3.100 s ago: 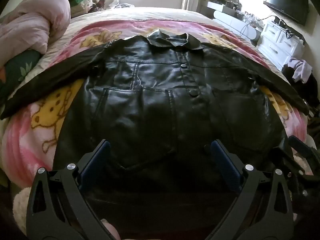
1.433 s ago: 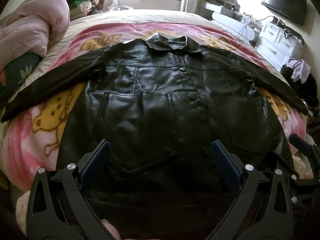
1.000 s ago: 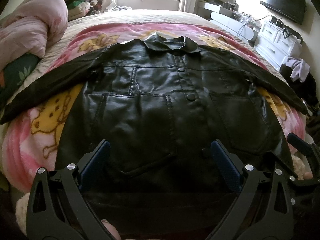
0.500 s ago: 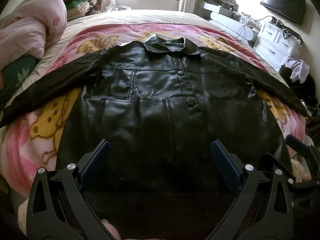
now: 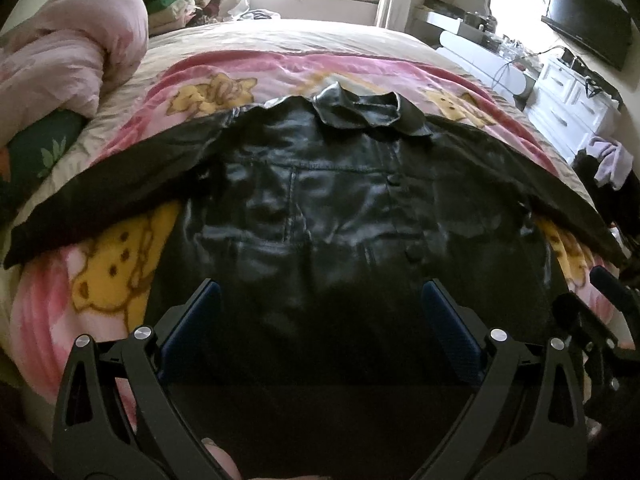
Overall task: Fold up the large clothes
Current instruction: 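Grasp the jacket sleeve with the right gripper and lift it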
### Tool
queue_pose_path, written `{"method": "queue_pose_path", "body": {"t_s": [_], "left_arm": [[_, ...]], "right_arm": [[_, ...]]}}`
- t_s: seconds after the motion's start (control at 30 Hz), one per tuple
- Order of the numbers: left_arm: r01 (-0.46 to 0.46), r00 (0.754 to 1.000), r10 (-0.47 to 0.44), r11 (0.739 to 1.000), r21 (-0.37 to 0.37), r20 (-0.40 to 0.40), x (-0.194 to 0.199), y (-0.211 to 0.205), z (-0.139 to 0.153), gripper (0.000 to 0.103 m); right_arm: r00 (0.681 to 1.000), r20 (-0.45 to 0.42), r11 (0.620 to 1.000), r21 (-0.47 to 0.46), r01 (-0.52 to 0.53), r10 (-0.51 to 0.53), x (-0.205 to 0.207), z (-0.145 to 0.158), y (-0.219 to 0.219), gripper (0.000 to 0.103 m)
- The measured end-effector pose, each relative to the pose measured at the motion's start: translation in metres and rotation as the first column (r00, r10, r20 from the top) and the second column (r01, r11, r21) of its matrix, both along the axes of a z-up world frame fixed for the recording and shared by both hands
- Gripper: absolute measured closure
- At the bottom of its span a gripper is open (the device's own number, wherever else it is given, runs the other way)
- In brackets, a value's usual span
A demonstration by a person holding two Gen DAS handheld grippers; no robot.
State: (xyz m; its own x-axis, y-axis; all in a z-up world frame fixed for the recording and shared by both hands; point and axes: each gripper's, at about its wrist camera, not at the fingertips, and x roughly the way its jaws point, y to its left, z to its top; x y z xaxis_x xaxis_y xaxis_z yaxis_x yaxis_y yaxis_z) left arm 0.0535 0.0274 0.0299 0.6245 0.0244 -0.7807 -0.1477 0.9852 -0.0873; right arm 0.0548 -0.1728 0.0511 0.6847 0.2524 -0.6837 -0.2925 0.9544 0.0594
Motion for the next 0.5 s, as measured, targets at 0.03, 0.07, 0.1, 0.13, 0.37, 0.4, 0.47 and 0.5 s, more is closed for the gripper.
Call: {"method": "queue_pose_path", "body": {"t_s": [0.03,0.07,0.1,0.13,0.37,0.4,0.47,0.5], "left_arm": [[-0.003,1.000,0.003,1.000,0.005,0.001,0.004,0.002,0.002,0.009],[-0.006,1.000,0.006,1.000,0.010,0.001,0.007,0.002,0.004,0.009],[-0.011,1.000,0.011,1.000,0.016,-0.001,0.011,0.004,0.006,0.009],[-0.016,1.000,0.016,1.000,0.024,0.000,0.015,0.004,0.008,0.009],[-0.032,0.999,0.031,0.999,0.022,0.043,0.038,0.013,0.028,0.009],[-0.031,0.998,0.030,0.999,0.017,0.049,0.041,0.013,0.031,0.009],[-0.031,0.998,0.030,0.999,0.015,0.053,0.047,0.014,0.034,0.009],[-0.033,0.998,0.033,0.999,0.012,0.055,0.052,0.014,0.035,0.009]], "right_arm": [[1.000,0.000,1.000,-0.002,0.004,-0.004,0.004,0.002,0.000,0.004],[1.000,0.000,1.000,-0.002,0.005,-0.005,0.008,0.003,0.001,0.004],[1.000,0.001,1.000,0.000,0.007,-0.007,0.012,0.005,0.001,0.004],[1.000,0.003,1.000,0.002,0.007,-0.007,0.016,0.006,0.001,0.004],[0.999,0.017,0.999,0.011,0.045,-0.045,0.044,0.020,-0.002,0.004],[0.998,0.022,0.999,0.011,0.053,-0.053,0.048,0.023,-0.002,0.004],[0.998,0.023,0.998,0.013,0.064,-0.064,0.055,0.027,-0.004,0.004],[0.997,0.025,0.998,0.015,0.068,-0.069,0.059,0.029,-0.005,0.004]]}}
